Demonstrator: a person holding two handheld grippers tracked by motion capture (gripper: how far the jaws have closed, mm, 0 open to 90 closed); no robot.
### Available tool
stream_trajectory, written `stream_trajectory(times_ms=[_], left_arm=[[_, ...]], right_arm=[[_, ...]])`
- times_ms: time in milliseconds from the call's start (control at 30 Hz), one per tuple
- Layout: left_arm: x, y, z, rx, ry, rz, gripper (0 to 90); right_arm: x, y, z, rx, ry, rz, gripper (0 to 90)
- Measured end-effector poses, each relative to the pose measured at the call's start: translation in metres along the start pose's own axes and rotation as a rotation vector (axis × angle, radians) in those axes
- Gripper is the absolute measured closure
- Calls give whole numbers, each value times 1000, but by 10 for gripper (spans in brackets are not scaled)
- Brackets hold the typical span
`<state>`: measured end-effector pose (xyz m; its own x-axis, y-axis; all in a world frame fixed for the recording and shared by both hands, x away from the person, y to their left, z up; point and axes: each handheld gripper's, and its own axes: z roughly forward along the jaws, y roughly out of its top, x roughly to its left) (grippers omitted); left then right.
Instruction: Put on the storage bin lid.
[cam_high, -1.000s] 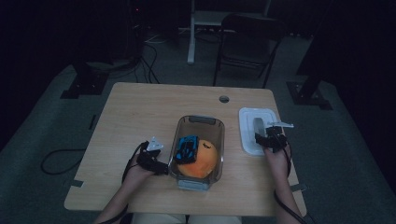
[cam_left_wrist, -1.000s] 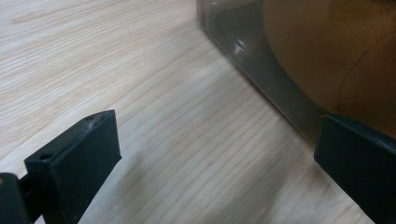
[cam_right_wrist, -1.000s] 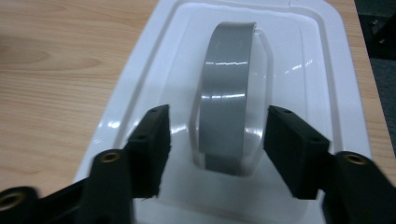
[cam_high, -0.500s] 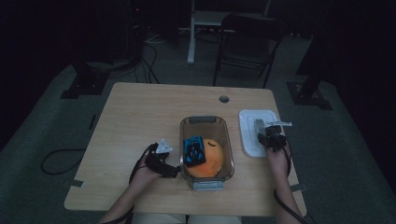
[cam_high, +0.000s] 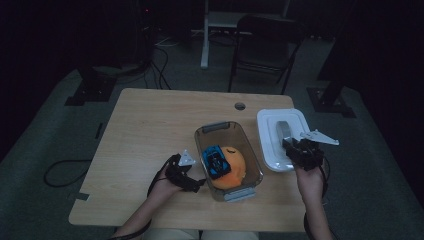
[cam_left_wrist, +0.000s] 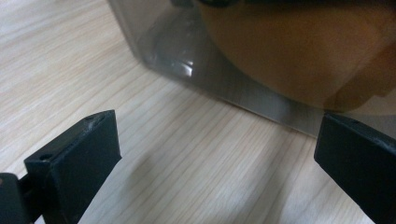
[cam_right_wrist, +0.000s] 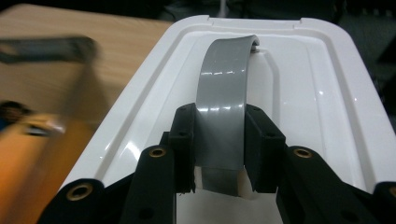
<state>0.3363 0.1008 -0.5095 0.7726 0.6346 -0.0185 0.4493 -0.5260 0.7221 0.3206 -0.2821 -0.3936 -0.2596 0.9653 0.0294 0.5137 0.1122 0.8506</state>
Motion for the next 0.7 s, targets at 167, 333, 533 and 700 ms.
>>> stream_trajectory(times_ms=[167, 333, 533, 700], left_arm=[[-4, 6, 7, 9, -23, 3, 9], [-11, 10, 15, 23, -53, 15, 9], [-14, 7, 19, 30, -61, 5, 9], [-11, 3, 15, 30, -54, -8, 9]], right_arm=[[24, 15, -23, -67, 69, -37, 677], [54, 20, -28, -74, 205, -84, 676], [90, 17, -17, -47, 319, -140, 676], [110, 13, -5, -12, 368, -168, 676]])
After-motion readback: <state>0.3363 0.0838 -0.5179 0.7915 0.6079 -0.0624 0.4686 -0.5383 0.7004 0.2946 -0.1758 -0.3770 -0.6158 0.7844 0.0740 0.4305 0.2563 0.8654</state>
